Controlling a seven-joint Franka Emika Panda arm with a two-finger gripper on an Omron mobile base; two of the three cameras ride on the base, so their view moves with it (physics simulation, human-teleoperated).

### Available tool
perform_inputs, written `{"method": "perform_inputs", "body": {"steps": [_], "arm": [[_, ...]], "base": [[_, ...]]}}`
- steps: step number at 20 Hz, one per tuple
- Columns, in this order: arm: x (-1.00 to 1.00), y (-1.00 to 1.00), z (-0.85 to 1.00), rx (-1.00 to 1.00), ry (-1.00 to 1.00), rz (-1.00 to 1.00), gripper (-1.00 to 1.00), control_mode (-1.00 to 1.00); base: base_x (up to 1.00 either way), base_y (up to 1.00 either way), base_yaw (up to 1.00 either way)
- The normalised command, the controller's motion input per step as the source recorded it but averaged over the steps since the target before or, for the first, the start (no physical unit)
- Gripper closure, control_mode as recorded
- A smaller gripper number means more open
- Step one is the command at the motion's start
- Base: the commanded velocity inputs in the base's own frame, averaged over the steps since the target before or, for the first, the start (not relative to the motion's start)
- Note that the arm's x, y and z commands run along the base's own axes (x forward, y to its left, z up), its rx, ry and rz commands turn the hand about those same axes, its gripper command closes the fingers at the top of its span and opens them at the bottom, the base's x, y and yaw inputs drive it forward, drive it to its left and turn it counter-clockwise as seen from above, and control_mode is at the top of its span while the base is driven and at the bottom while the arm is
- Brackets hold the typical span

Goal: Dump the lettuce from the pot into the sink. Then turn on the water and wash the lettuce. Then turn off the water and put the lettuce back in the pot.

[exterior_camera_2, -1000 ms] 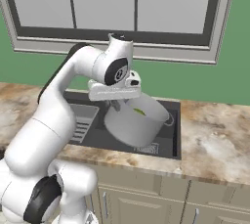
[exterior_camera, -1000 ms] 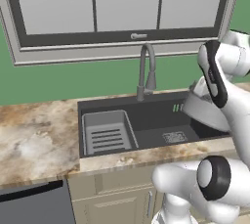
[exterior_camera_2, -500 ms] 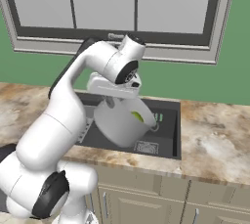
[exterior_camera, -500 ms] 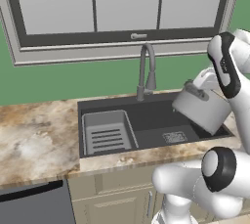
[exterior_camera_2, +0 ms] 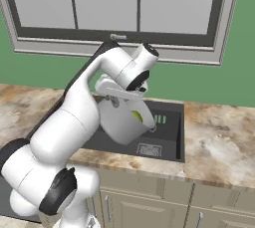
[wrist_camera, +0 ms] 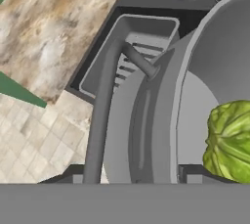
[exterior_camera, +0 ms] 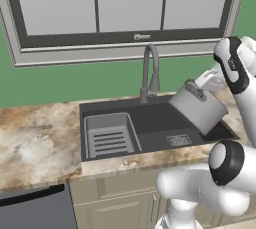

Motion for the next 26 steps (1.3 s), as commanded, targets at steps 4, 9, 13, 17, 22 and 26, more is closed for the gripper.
{"method": "perform_inputs", "body": {"steps": [4, 9, 13, 17, 22, 26], "arm": [[0.62, 0.01, -0.12, 0.07, -0.07, 0.0, 1.0, -1.0], [0.39, 0.0, 0.0, 0.15, 0.0, 0.0, 1.0, -1.0], [0.25, 0.0, 0.0, 0.19, 0.0, 0.0, 1.0, -1.0], [0.33, 0.0, 0.0, 0.14, 0.0, 0.0, 1.0, -1.0], [0.39, 0.0, -0.06, 0.09, -0.02, 0.0, 1.0, -1.0], [0.55, 0.0, -0.11, 0.07, -0.02, 0.0, 1.0, -1.0]], "base": [[0.0, 0.0, 0.0], [0.0, 0.0, 0.0], [0.0, 0.0, 0.0], [0.0, 0.0, 0.0], [0.0, 0.0, 0.0], [0.0, 0.0, 0.0]]}}
